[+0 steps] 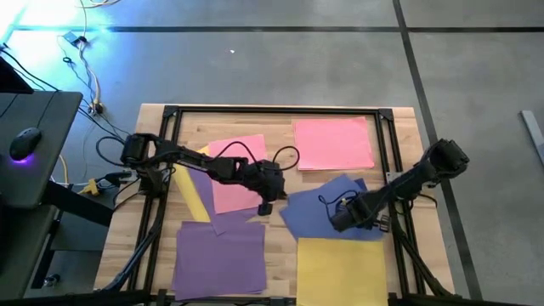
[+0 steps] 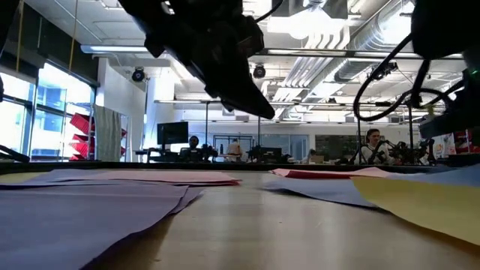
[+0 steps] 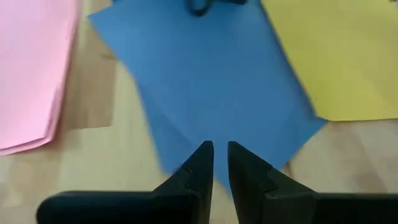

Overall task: Organize paper
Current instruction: Stack the blue paper on the middle right of the table

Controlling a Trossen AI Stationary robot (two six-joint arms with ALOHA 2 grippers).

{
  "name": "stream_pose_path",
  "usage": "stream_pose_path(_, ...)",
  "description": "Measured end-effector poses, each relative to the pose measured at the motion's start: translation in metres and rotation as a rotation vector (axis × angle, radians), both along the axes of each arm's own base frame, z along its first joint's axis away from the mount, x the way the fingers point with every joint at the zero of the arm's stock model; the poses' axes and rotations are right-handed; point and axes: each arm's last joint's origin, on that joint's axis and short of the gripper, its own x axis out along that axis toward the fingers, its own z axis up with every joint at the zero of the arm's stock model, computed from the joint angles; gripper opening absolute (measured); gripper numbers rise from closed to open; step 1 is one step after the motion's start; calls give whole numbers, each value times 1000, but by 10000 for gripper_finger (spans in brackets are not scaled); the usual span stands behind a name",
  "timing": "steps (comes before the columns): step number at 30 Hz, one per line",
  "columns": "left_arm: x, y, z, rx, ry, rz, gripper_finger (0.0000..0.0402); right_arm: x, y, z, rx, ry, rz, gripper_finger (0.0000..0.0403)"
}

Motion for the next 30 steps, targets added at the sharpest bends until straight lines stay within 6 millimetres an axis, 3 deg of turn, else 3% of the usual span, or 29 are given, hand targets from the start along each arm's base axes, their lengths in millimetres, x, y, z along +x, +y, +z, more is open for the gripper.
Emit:
stream_pose_path(12, 2, -3, -13, 32, 30, 16, 26, 7, 0, 22, -44, 23, 6, 0)
stream_pose_path(18, 2, -2, -14, 51, 35, 38, 26, 0, 2, 34, -5, 31, 0, 0)
stream_pose_path(30, -6, -5, -21, 4, 149, -31, 26, 3, -2, 39, 77, 16, -58, 0)
